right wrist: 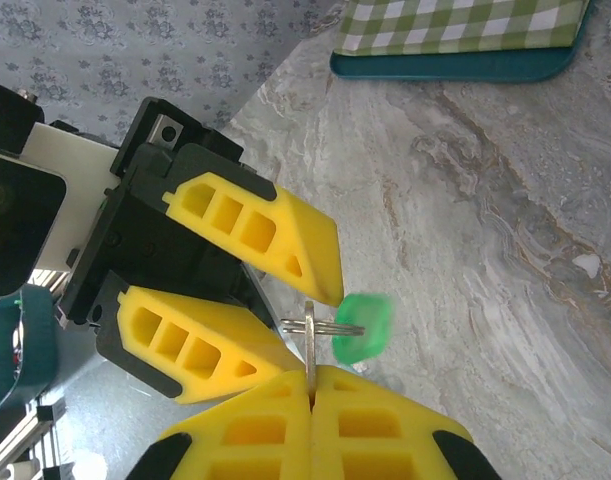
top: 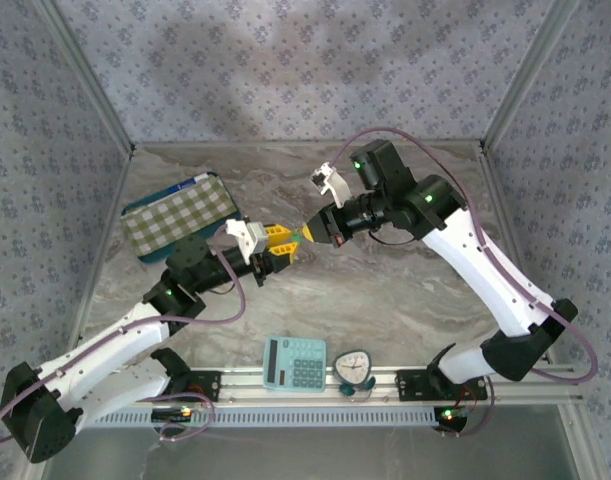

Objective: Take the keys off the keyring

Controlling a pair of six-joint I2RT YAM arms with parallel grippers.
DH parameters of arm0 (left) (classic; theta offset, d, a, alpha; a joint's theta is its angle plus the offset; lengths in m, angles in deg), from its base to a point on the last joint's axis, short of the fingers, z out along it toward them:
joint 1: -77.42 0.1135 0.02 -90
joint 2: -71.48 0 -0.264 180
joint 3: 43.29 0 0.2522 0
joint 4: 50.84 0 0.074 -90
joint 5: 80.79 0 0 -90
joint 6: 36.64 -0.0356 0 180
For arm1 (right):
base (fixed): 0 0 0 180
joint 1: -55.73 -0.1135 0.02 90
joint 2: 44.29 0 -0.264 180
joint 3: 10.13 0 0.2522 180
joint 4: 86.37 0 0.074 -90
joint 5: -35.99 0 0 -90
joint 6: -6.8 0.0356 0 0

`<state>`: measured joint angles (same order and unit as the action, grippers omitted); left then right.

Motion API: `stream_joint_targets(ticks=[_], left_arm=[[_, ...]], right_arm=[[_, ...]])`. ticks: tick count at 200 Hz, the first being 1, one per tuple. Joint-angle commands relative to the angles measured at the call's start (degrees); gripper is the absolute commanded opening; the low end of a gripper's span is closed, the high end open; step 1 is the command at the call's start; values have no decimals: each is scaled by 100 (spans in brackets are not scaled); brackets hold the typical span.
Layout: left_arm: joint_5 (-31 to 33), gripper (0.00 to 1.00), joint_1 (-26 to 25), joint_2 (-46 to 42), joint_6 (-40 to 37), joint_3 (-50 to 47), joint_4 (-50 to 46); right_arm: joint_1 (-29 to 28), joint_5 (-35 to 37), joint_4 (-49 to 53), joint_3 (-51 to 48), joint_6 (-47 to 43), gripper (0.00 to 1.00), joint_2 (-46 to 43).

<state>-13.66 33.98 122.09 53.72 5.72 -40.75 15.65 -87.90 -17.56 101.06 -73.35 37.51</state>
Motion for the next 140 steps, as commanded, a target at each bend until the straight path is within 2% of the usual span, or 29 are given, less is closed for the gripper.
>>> stream_joint_targets(ticks=[1, 73, 140], left_arm=[[48, 29, -75, -121, -151, -1, 212], [116, 19, -94, -89, -238, 77, 218], [294, 22, -147, 25, -270, 174, 322]], right_arm=[[-26, -130, -80, 46, 96, 0, -75], [-28, -215, -143, -9, 140, 0, -113], [-26, -271, -222, -131, 184, 0, -210]])
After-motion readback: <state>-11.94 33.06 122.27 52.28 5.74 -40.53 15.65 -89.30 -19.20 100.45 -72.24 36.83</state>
